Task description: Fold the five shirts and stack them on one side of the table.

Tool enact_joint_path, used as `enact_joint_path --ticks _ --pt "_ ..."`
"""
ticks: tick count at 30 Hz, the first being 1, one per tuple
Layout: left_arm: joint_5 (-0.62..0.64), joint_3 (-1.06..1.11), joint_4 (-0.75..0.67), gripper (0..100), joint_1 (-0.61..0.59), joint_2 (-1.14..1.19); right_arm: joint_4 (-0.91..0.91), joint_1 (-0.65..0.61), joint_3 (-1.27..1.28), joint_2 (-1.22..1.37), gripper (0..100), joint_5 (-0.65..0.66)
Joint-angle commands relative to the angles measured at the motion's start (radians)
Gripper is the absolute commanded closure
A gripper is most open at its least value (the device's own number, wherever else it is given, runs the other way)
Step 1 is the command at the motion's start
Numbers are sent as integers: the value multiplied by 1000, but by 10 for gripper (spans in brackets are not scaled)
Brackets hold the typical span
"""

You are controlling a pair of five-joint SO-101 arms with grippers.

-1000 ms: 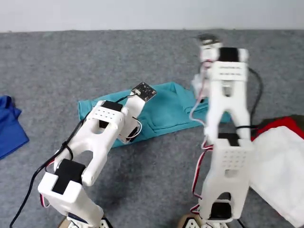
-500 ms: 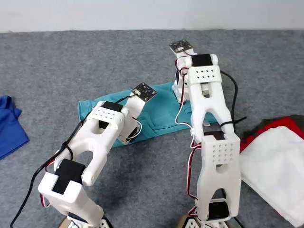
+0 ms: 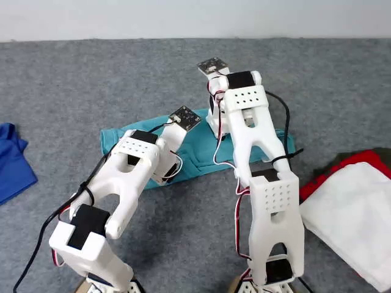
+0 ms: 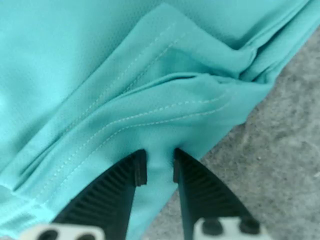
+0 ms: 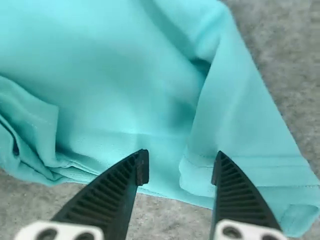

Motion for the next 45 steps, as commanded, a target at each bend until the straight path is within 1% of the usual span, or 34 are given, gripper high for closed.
enact_joint_path --ticks 1,8,12,18,22,27,32,38,41,45 --pt "5 -1 -9 903 -2 -5 -16 -1 -31 16 821 11" --pt "5 -1 -9 903 -2 -5 -39 71 -31 73 823 12" --pt "5 -1 -9 903 -2 -5 -62 94 -31 85 832 69" --pt "5 -1 -9 903 -2 -5 -110 99 -31 87 956 135" --pt "5 -1 -9 903 -2 -5 -131 101 -31 87 987 138" --pt "5 -1 -9 903 -2 -5 -160 111 -35 74 987 138" --pt "5 -1 -9 903 -2 -5 -180 150 -138 74 987 138" --pt "5 -1 -9 903 -2 -5 -352 234 -164 82 981 138" --pt "5 -1 -9 903 -2 -5 -437 249 -169 117 961 138" --pt "5 -1 -9 903 -2 -5 -492 252 -170 182 953 140"
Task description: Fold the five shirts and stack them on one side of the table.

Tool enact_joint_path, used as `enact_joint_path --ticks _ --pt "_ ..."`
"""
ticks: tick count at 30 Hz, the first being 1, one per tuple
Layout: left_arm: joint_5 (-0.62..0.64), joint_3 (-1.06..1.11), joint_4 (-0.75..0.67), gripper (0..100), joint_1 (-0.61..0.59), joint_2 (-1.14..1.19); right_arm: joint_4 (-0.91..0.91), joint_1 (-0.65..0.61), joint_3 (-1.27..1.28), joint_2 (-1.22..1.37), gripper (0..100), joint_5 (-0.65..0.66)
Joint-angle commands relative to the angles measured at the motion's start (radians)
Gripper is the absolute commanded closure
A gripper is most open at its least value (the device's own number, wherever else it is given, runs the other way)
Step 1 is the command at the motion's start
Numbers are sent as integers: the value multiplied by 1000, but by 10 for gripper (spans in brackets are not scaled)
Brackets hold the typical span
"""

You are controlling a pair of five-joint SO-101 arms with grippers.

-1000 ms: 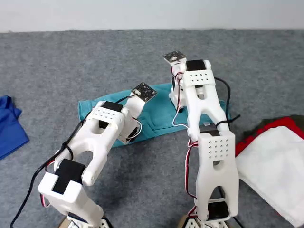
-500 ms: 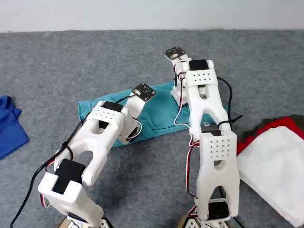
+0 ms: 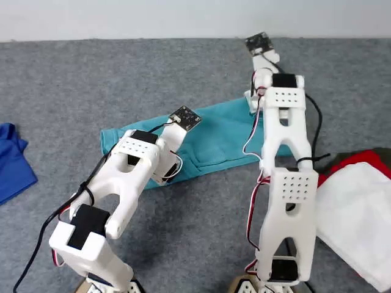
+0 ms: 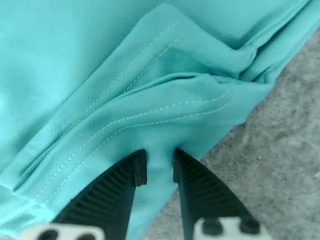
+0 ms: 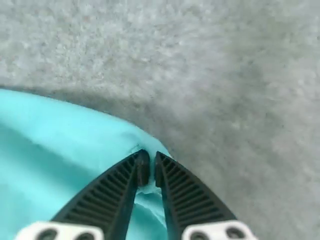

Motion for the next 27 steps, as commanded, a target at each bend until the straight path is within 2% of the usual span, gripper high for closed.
enact_joint_path --ticks 1,14,17,20,21,24,27 --pt "5 -1 -9 903 -2 -5 -58 12 -43 19 954 9" --pt "5 -1 -9 903 -2 -5 -355 77 -43 90 950 6" --pt "5 -1 -9 903 -2 -5 -398 76 -43 133 887 8" --pt "5 -1 -9 903 -2 -5 -398 74 -43 154 757 8" --pt "5 -1 -9 903 -2 -5 -398 77 -43 151 742 8" --pt "5 -1 -9 903 -2 -5 -358 90 -68 110 751 8" --pt "5 -1 -9 903 -2 -5 -202 104 -183 41 753 8"
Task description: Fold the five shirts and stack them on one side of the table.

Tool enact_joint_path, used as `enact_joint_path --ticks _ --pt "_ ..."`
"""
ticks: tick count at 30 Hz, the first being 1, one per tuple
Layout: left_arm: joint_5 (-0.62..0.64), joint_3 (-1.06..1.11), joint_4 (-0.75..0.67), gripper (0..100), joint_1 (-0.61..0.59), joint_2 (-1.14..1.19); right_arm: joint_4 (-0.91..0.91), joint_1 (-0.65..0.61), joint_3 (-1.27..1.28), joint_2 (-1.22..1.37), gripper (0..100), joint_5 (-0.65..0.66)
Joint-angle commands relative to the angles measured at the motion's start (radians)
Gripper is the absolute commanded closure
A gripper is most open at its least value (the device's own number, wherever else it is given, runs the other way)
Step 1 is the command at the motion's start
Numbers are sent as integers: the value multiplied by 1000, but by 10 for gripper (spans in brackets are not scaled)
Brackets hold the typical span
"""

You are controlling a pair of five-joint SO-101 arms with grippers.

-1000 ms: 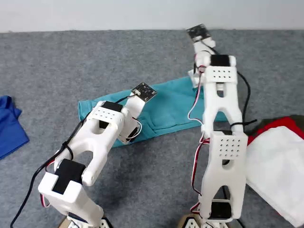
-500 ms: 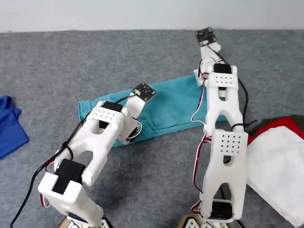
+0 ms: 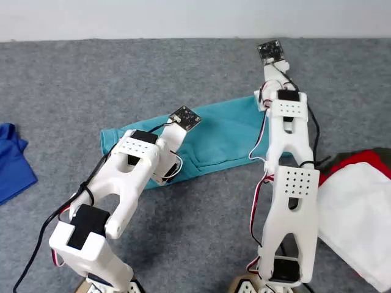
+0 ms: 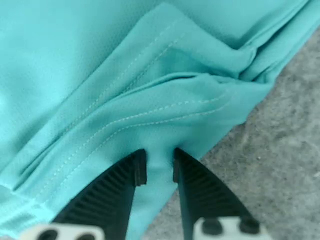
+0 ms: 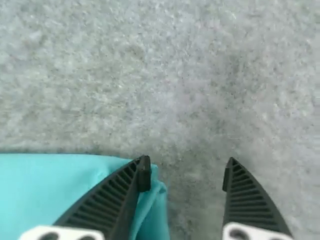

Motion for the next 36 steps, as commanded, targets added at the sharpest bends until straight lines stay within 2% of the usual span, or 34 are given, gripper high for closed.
enact_joint_path --ticks 1,5,8,11,18,25,30,36 --pt "5 -2 -9 903 -2 -5 194 27 -183 -145 753 9" --pt "8 -28 0 903 -8 -26 535 35 -397 -229 753 9" --pt "66 -104 58 903 -5 -87 763 39 -489 -245 752 11" --pt "84 -179 109 903 -2 -146 897 61 -505 -236 752 11" --pt "87 -189 109 903 0 -158 920 154 -511 -173 753 9" --pt "89 -156 63 903 20 -149 920 163 -511 -148 753 5" --pt "89 -150 12 903 84 -44 918 160 -511 -148 753 3" --pt "89 -231 -40 903 83 114 918 166 -511 -148 753 8"
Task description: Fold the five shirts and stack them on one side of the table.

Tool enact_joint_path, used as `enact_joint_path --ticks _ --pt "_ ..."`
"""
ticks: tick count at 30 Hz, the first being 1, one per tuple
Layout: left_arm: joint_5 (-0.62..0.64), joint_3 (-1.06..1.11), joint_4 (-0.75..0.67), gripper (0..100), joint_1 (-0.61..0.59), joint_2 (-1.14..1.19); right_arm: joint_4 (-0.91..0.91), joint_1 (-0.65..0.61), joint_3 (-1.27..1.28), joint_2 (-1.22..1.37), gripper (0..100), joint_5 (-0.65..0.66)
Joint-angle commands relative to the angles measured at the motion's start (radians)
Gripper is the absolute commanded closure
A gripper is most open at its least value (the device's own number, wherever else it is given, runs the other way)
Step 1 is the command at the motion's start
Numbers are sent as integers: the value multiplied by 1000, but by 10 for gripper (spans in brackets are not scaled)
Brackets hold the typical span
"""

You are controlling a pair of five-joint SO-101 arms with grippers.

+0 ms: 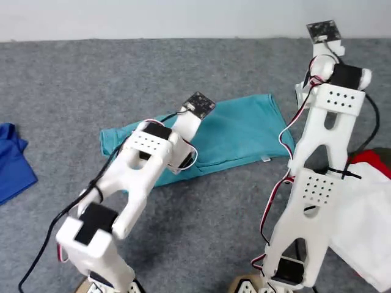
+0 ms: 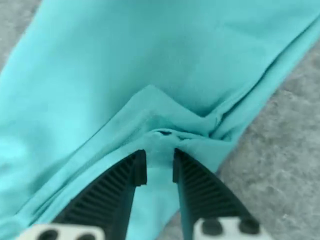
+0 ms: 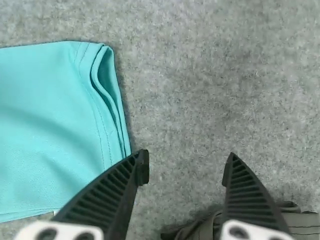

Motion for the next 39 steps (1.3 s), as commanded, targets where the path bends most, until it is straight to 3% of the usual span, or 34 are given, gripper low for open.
enact_joint_path --ticks 1,9,31,39 --pt "8 -82 -14 903 -2 54 36 10 -29 -10 753 5" --pt "8 -206 -12 903 -52 101 36 -8 -23 -7 753 5" --pt "6 -211 -95 903 -63 133 19 -12 -23 122 753 -3" --pt "3 -306 58 903 -127 -9 38 -128 -9 171 753 -44"
